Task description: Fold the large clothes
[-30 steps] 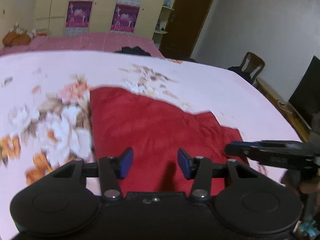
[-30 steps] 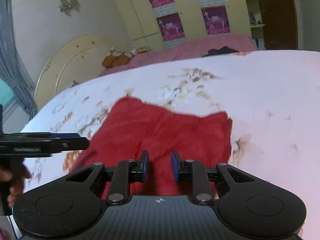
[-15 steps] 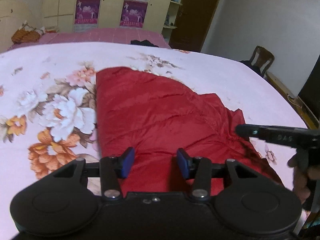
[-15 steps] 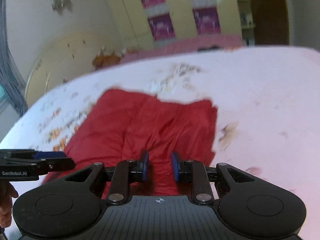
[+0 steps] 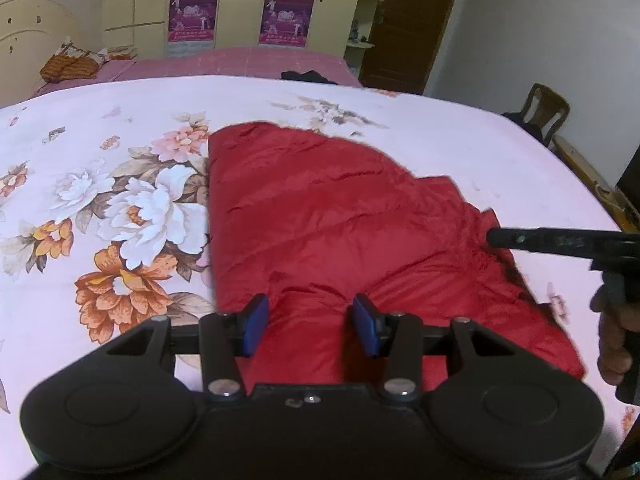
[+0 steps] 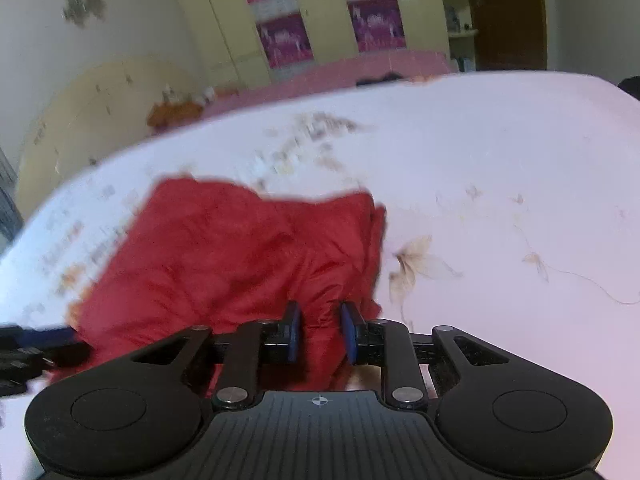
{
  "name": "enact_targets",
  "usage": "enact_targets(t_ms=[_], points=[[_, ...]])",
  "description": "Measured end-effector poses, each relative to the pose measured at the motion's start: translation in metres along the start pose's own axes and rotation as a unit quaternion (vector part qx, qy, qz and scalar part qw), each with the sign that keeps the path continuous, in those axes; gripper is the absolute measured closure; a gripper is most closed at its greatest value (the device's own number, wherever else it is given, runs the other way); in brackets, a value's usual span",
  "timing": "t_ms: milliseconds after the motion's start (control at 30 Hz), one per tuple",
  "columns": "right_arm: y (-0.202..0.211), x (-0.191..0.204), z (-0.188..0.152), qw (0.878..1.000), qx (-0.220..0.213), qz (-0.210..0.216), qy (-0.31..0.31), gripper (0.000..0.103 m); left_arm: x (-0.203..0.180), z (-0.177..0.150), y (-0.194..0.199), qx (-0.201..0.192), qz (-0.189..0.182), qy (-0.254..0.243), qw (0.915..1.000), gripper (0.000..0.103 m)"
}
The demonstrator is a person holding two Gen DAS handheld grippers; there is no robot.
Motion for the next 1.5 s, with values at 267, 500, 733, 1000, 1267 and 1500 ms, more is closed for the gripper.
enact_targets(t_ms=[267,500,733,1000,1267,1500], points=[[0.040,0.031,-0.024,0.996,0.009,0.080,0.041,0.079,-0.019,-0.021,0.017,0.007,-0.017,-0.020,0.9996,0.056],[0.026,0.027,-0.032,0.998,0.020,0.047,0.024,0.079,-0.015,-0.018,0.018,-0.008,-0.004,-0.012,0.9999,0.050],[0.005,-0.015,-0.001,0.998,-0.015,0.016,-0.061,0.040,0.017,0.006,-0.006,-0.003,-0.006,0.032,0.9995,0.023],[-0.025,-0.045,0.017,0.989,-0.001,0.090,-0.120,0.092,0.044,0.009,-0.035,0.013,-0.042,0.096,0.9944,0.021],[-0.045,-0.063,0.001,0.987,0.064,0.055,-0.135,0.012,0.054,0.008,-0.042,0.037,-0.061,0.111,0.9912,0.019],[-0.053,-0.071,-0.002,0.972,0.098,0.105,-0.184,0.045,0.069,0.008,-0.052,0.054,-0.106,0.135,0.9837,0.019]])
Point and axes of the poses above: each gripper's, at about its wrist camera, not at the fingertips, and y roughly against the way its jaws point, x to its left, z to its top, the point moved 1 cm from there along -y, roughly the way its jaws point, and after that the axes turned 2 degrees about -z, right-handed, at the moved point
